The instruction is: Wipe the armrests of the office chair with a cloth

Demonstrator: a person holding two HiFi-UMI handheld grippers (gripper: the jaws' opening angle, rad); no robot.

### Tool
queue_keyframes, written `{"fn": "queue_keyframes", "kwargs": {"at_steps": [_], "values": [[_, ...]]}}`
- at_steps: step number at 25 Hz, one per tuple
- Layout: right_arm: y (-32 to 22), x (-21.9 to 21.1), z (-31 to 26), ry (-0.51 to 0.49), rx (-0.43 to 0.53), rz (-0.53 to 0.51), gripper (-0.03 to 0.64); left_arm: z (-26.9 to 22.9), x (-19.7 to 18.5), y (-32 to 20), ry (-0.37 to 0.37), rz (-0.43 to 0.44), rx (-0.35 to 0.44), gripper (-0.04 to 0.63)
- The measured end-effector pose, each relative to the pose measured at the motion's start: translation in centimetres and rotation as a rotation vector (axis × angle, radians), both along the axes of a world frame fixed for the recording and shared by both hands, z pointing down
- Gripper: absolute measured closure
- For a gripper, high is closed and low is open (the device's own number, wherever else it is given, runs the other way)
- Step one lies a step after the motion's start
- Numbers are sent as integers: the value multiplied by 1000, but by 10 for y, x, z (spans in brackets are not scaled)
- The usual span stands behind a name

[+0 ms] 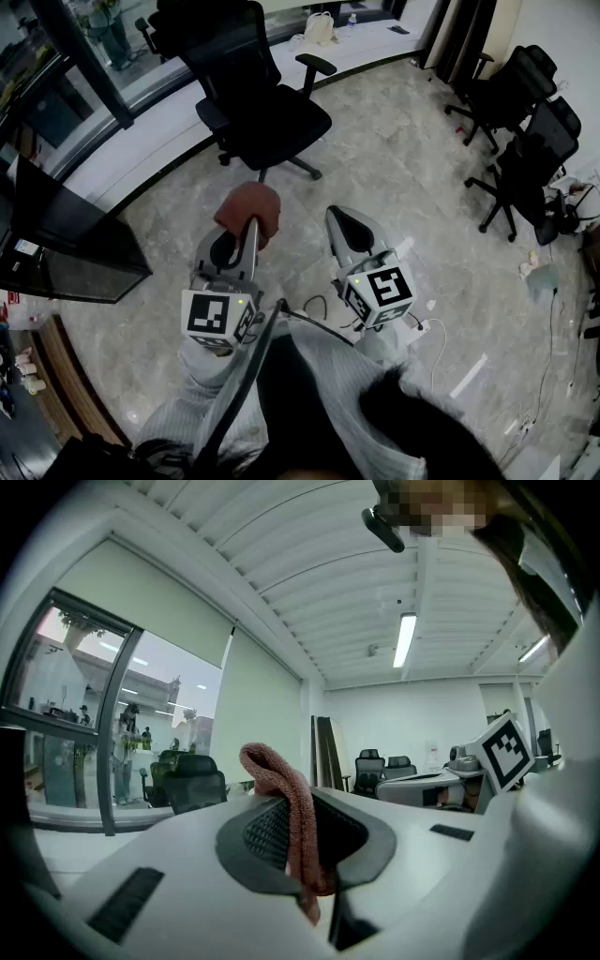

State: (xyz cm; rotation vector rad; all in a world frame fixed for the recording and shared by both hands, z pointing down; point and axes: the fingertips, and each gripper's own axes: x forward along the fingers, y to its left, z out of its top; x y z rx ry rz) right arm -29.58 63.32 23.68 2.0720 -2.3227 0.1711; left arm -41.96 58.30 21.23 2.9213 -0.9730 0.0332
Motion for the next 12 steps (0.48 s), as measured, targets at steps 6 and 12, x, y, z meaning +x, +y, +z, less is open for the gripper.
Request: {"fn": "queue_keyframes", "kwargs": {"at_steps": [6, 12], "values": [[2, 7, 2, -11, -5, 8, 617, 8, 2, 0, -5, -3, -8, 561], [0, 14, 4, -21, 5, 20, 616, 12, 8, -1, -10, -6, -10, 561]]}}
